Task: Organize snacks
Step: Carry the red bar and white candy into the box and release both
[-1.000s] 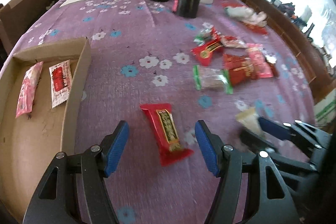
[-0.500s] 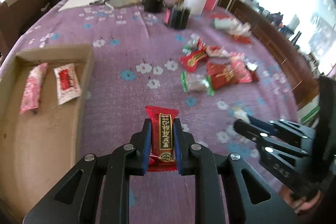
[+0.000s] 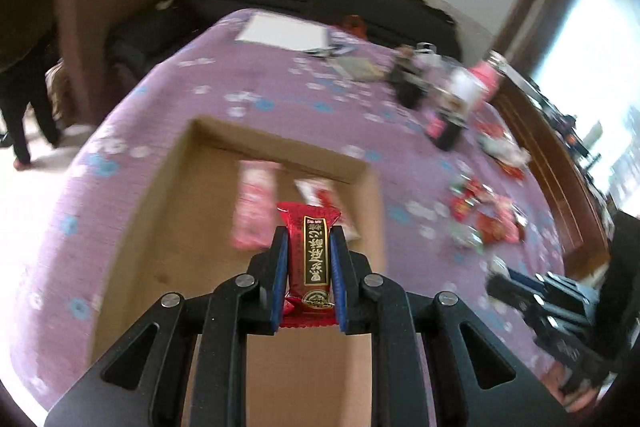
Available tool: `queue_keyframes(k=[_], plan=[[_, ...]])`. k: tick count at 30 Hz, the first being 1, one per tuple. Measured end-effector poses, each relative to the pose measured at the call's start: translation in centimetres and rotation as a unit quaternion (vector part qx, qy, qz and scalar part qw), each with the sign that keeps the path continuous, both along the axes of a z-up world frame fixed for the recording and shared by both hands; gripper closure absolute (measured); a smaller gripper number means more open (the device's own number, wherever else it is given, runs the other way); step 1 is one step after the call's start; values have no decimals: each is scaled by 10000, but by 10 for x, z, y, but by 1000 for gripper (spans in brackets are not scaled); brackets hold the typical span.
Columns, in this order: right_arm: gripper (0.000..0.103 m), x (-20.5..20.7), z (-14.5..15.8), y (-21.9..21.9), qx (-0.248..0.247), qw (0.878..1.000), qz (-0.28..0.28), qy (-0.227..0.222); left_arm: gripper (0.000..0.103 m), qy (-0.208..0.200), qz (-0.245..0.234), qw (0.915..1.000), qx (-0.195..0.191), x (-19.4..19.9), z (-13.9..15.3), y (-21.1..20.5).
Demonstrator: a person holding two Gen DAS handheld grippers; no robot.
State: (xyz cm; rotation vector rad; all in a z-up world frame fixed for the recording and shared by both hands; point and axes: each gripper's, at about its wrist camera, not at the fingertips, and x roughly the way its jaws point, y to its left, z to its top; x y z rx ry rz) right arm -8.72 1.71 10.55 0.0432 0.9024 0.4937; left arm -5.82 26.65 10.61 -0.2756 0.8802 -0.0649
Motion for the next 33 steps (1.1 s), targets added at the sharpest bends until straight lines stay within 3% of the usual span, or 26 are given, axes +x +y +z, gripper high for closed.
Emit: queue_keyframes(k=[5, 15, 20, 24, 29, 31, 33], plan=[[84, 22, -6, 61, 85, 9988, 416, 248, 86, 274, 327, 9991, -20, 36, -25, 37], [85, 74, -64, 148, -195, 9937, 618, 916, 86, 633, 590, 9962, -96, 77, -67, 70], [80, 83, -74, 157, -320, 9939, 516, 922, 85, 661, 694, 9951, -256, 77, -72, 77], [70, 85, -70, 152, -4, 9934, 526, 1021, 83, 560, 727, 9953, -323, 70, -62, 76], [68, 74, -43, 120, 361, 9949, 447, 826, 83, 287, 733, 9961, -410, 44, -36, 68], [66, 69, -28, 92, 479, 9963, 307, 645, 71, 159, 648, 9965, -510, 30, -24, 62], [64, 66, -19, 59, 527, 9973, 63, 503, 42, -24, 569, 9966, -590, 13, -11, 52]])
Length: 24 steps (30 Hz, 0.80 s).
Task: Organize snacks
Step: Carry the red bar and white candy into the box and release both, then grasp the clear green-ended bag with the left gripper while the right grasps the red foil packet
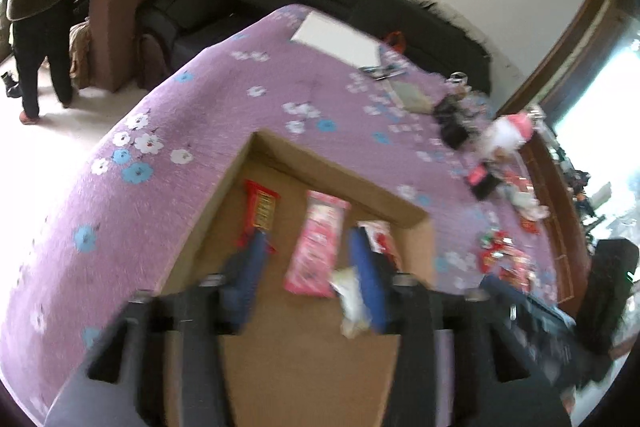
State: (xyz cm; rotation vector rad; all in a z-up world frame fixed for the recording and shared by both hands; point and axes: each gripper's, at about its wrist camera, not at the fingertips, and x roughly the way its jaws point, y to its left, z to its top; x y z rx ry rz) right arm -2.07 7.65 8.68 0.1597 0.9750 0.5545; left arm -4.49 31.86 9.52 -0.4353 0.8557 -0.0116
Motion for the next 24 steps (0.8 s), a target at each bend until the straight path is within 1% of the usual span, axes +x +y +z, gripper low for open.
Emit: queue_keyframes(k=[1, 2, 3, 4, 8, 10, 13, 18, 20, 23, 24], plan=[[64, -1, 4, -27, -37, 9996, -282, -93, 38, -123, -26, 9999, -16, -9, 6, -7], [63, -1, 4, -45, -97, 9987, -478, -137, 37, -203, -68, 9998, -29, -14, 10, -13], [62, 0, 4, -62, -164, 9975, -676, -159, 37, -269, -177, 9995, -47, -19, 14, -21], [61, 1, 1, -89, -243, 9949, -968, -127, 37, -301, -300, 9991, -72, -22, 16, -30], [61, 5, -13, -153, -194, 9859, -1662, 66, 37, -256, -785, 9965, -109, -27, 15, -71], [61, 5, -17, -171, -229, 9810, -1928, 25, 37, -186, -1004, 9947, -84, -27, 11, -91], [61, 15, -25, -185, -376, 9744, -2213, -100, 37, -111, -1255, 9920, 34, -26, 7, -115], [60, 32, -40, -192, -572, 9686, -2412, -217, 37, 11, -1419, 9897, 194, -22, 2, -144], [60, 34, -46, -191, -549, 9715, -2298, -186, 37, 22, -1471, 9888, 239, -19, 2, -153], [60, 27, -47, -182, -660, 9771, -2013, -215, 37, 76, -1519, 9879, 287, -13, -3, -167], [64, 25, -47, -181, -739, 9780, -1938, -210, 37, 109, -1551, 9875, 265, -9, -5, -172]])
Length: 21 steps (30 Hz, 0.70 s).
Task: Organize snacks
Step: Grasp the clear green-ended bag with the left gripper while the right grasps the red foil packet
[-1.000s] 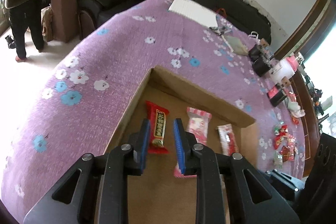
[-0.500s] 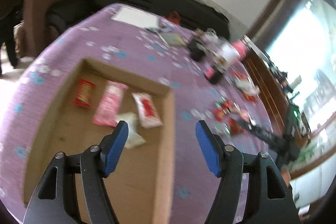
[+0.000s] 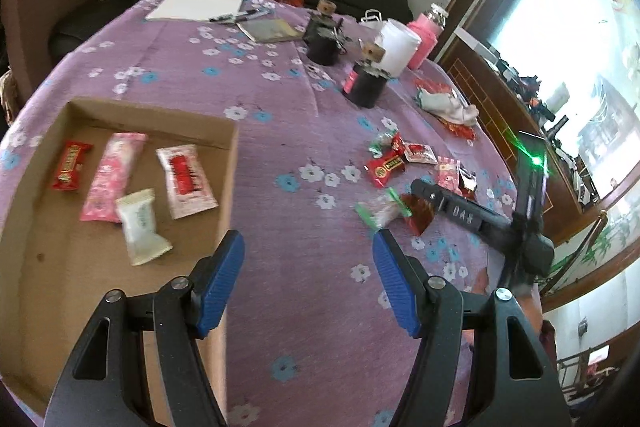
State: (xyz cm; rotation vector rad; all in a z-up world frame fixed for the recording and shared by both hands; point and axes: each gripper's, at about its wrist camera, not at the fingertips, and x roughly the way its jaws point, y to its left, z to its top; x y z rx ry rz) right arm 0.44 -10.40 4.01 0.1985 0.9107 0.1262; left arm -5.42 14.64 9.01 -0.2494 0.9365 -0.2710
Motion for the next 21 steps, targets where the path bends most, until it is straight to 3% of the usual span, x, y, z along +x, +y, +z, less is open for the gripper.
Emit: queue_keyframes(k=[1, 3, 7, 10, 14, 17, 21], plan=[[64, -3, 0, 5, -151, 9998, 106, 49, 37, 27, -27, 10000, -17, 3, -2, -5], [81, -6, -5, 10, -263, 9988, 325, 267, 37, 76, -102, 9999, -12, 11, -8, -18], [81, -24, -5, 8, -201, 9960, 762, 433, 37, 48, -416, 9988, 257, 25, -18, -48], [77, -32, -7, -1, -197, 9965, 725, 372, 37, 64, -612, 9962, 619, 40, -27, -72], [69, -37, -5, -23, 353, 9971, 590, 312, 37, 276, -548, 9967, 530, 60, -39, -86], [54, -44, 2, -38, 676, 9966, 442, 159, 37, 229, -512, 9952, 803, 72, -47, -100], [53, -50, 0, -45, 866, 9953, 401, 149, 37, 266, -600, 9909, 1175, 79, -60, -117]])
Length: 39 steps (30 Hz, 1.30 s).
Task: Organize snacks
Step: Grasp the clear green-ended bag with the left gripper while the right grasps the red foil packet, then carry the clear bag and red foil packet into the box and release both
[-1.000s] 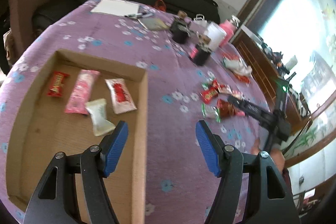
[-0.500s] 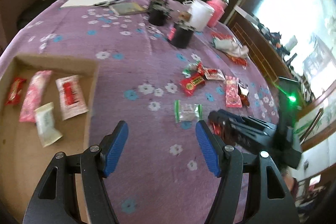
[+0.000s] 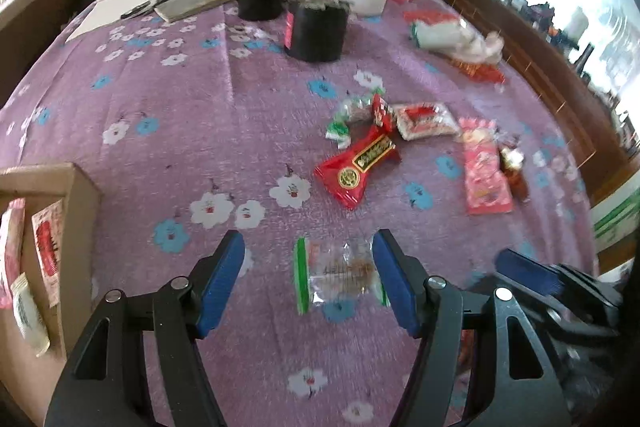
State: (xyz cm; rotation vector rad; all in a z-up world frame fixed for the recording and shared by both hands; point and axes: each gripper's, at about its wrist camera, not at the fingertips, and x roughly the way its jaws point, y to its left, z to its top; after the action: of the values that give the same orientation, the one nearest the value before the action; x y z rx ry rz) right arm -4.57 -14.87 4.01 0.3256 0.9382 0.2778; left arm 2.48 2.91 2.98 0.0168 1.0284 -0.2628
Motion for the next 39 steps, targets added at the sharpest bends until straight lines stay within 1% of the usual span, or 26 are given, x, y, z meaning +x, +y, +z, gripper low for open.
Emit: queue_keyframes(k=[2, 4, 5, 6, 7, 8, 10, 12, 16, 19, 21, 23, 27, 29, 33, 34, 37, 39], plan=[[53, -4, -3, 1, -20, 10000, 28, 22, 37, 46, -124, 9997, 194, 0, -7, -10], [53, -5, -5, 5, -48, 9999, 78, 46, 37, -119, -284, 9983, 493, -5, -8, -19], [53, -5, -6, 8, -86, 9999, 120, 68, 46, -197, -377, 9974, 579, -9, -7, -22], [53, -5, -7, 11, -148, 9997, 153, 81, 74, -204, -402, 9974, 556, -11, -5, -22], [53, -6, -8, 15, -242, 9995, 173, 91, 79, -194, -421, 9975, 537, -14, -3, -21], [53, -5, -9, 18, -312, 9993, 190, 98, 80, -185, -382, 9974, 576, -17, 0, -19], [51, -9, -11, 20, -386, 9989, 250, 122, 80, -207, -426, 9975, 523, -21, 2, -16], [50, -10, -11, 27, -563, 9980, 266, 51, 80, -220, -423, 9978, 451, -28, 5, -10], [50, -11, -13, 36, -872, 9958, 271, -45, 80, -263, -357, 9990, 94, -44, 17, 7], [51, -14, -14, 50, -1363, 9901, 304, -152, 80, -283, -265, 9990, -227, -57, 29, 22], [56, -17, -15, 55, -1559, 9871, 303, -196, 80, -366, -202, 9982, -431, -71, 40, 34], [59, -21, -14, 59, -1649, 9856, 297, -246, 80, -497, -150, 9970, -577, -86, 51, 47], [60, -29, -9, 56, -1580, 9868, 205, -279, 80, -626, -13, 9947, -812, -109, 65, 80], [60, -35, 1, 55, -1439, 9887, 191, -366, 80, -700, 136, 9941, -814, -116, 71, 101], [61, -43, 30, 65, -1240, 9901, 312, -585, 79, -853, 655, 9922, -633, -124, 78, 156], [61, -45, 41, 73, -1163, 9901, 413, -671, 79, -864, 799, 9913, -586, -124, 78, 170], [60, -45, 58, 96, -1043, 9891, 667, -797, 79, -813, 1306, 9870, -459, -125, 77, 216], [60, -44, 67, 118, -934, 9879, 889, -862, 79, -791, 1523, 9845, -375, -124, 74, 238]])
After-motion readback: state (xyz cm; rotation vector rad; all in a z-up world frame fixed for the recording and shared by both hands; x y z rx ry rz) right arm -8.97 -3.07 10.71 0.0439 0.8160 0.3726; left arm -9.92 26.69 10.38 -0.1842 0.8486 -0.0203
